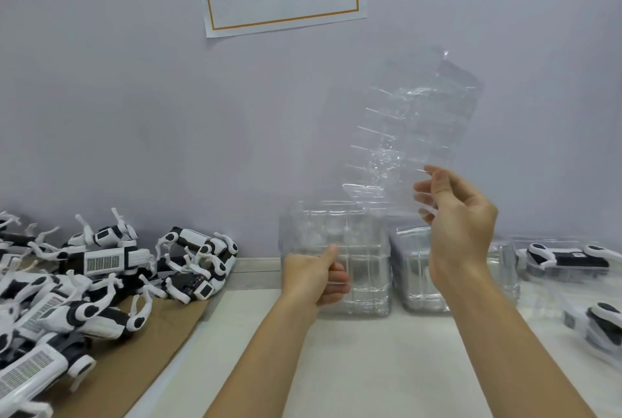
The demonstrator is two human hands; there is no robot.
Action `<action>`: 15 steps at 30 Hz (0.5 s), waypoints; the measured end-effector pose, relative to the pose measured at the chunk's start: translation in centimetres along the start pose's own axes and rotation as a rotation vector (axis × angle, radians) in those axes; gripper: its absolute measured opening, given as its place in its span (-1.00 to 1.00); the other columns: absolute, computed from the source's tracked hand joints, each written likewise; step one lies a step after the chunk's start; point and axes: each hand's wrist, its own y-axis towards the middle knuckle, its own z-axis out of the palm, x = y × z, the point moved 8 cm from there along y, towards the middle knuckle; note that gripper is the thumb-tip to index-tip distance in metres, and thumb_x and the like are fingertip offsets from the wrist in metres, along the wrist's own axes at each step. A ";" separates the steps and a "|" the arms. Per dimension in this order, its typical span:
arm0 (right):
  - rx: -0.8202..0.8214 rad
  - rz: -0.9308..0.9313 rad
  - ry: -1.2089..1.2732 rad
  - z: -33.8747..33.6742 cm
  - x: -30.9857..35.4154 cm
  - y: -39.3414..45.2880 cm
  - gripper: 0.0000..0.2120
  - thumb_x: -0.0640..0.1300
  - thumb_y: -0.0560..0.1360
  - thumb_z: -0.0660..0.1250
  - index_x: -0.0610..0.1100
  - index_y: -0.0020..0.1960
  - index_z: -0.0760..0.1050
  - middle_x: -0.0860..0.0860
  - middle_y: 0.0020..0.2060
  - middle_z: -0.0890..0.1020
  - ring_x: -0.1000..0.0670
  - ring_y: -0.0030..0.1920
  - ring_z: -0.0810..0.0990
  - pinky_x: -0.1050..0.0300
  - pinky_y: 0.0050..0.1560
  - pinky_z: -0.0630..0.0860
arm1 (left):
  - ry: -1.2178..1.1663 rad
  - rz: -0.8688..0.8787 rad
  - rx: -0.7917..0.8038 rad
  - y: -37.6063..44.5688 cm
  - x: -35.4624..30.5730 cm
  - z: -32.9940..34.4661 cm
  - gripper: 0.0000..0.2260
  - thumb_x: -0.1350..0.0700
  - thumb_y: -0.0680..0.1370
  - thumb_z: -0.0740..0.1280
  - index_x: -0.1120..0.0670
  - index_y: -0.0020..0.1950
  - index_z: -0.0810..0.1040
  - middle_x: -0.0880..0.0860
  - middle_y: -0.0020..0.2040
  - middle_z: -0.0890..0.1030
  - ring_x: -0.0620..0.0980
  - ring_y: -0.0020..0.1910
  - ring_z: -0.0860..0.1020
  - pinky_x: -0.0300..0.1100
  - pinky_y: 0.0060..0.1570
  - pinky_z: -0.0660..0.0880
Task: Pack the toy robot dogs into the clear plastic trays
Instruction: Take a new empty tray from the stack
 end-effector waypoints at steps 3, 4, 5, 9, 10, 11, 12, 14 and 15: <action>0.067 -0.017 -0.019 0.8 0.1 -0.3 -0.83 -0.09 0.64 0.28 -0.01 -0.03 0.65 0.16 -0.33 0.63 0.15 -0.23 0.60 0.20 -0.15 0.49 | 0.114 0.030 0.050 -0.5 0.2 -1.4 -0.66 -0.05 0.60 0.37 0.22 -0.16 0.63 0.09 -0.35 0.68 0.03 -0.44 0.65 -0.23 -0.47 0.53; 0.089 -0.022 -0.030 1.0 0.2 -0.4 -0.81 -0.10 0.64 0.27 -0.01 -0.04 0.65 0.16 -0.32 0.63 0.14 -0.22 0.60 0.20 -0.15 0.49 | 0.138 0.050 0.052 -0.7 0.1 -1.9 -0.65 -0.05 0.61 0.36 0.22 -0.16 0.62 0.08 -0.37 0.67 0.03 -0.46 0.63 -0.24 -0.48 0.51; 0.113 -0.025 -0.038 1.2 0.2 -0.6 -0.80 -0.11 0.65 0.26 0.00 -0.04 0.65 0.15 -0.32 0.62 0.13 -0.21 0.60 0.20 -0.15 0.48 | 0.147 0.078 0.033 -0.7 -0.3 -2.5 -0.66 -0.02 0.63 0.33 0.22 -0.17 0.62 0.07 -0.39 0.65 0.02 -0.49 0.60 -0.25 -0.50 0.50; 0.239 0.035 0.021 2.4 0.0 -1.1 -0.70 -0.16 0.67 0.19 -0.04 -0.11 0.65 0.03 -0.32 0.58 0.05 -0.23 0.56 0.17 -0.16 0.44 | 0.014 0.299 -0.171 -1.6 -4.7 -6.0 -0.75 0.10 0.67 0.26 0.18 -0.14 0.59 0.06 -0.38 0.59 -0.05 -0.55 0.51 -0.25 -0.55 0.46; 0.279 0.058 0.048 2.7 -0.1 -1.2 -0.66 -0.19 0.67 0.16 -0.06 -0.16 0.64 -0.01 -0.33 0.56 0.03 -0.26 0.53 0.16 -0.17 0.43 | -0.049 0.368 -0.198 -2.2 -6.1 -6.8 -0.78 0.09 0.67 0.25 0.14 -0.09 0.59 0.07 -0.29 0.62 -0.07 -0.49 0.55 -0.25 -0.51 0.50; 0.322 0.082 0.075 3.1 -0.2 -1.4 -0.64 -0.21 0.67 0.14 -0.09 -0.18 0.63 -0.06 -0.34 0.52 0.02 -0.30 0.50 0.17 -0.18 0.42 | -0.110 0.436 -0.185 -2.9 -7.5 -7.4 -0.82 0.05 0.67 0.26 0.10 -0.02 0.59 0.06 -0.17 0.66 -0.08 -0.38 0.62 -0.24 -0.42 0.55; 0.364 0.106 0.101 3.5 -0.4 -1.6 -0.63 -0.23 0.67 0.12 -0.13 -0.17 0.63 -0.10 -0.35 0.46 0.01 -0.34 0.45 0.20 -0.22 0.42 | -0.152 0.494 -0.125 -3.6 -8.6 -7.6 -0.83 -0.02 0.66 0.27 0.04 0.06 0.59 0.03 -0.05 0.69 -0.10 -0.22 0.67 -0.21 -0.29 0.61; 0.450 0.142 0.121 4.4 -0.8 -2.1 -0.65 -0.28 0.66 0.10 -0.31 -0.14 0.61 -0.13 -0.37 0.38 0.01 -0.38 0.39 0.21 -0.26 0.39 | -0.151 0.571 0.011 -4.8 -10.1 -7.4 -0.78 -0.10 0.63 0.29 -0.05 0.21 0.54 -0.05 0.09 0.70 -0.08 -0.01 0.69 -0.15 -0.09 0.65; 0.500 0.154 0.111 4.8 -1.0 -2.4 -0.66 -0.29 0.65 0.09 -0.45 -0.10 0.55 -0.11 -0.39 0.41 0.01 -0.39 0.39 0.17 -0.24 0.37 | -0.130 0.609 0.029 -5.3 -10.7 -7.4 -0.78 -0.05 0.65 0.28 -0.03 0.26 0.52 -0.04 0.10 0.70 -0.03 0.01 0.70 -0.15 -0.09 0.65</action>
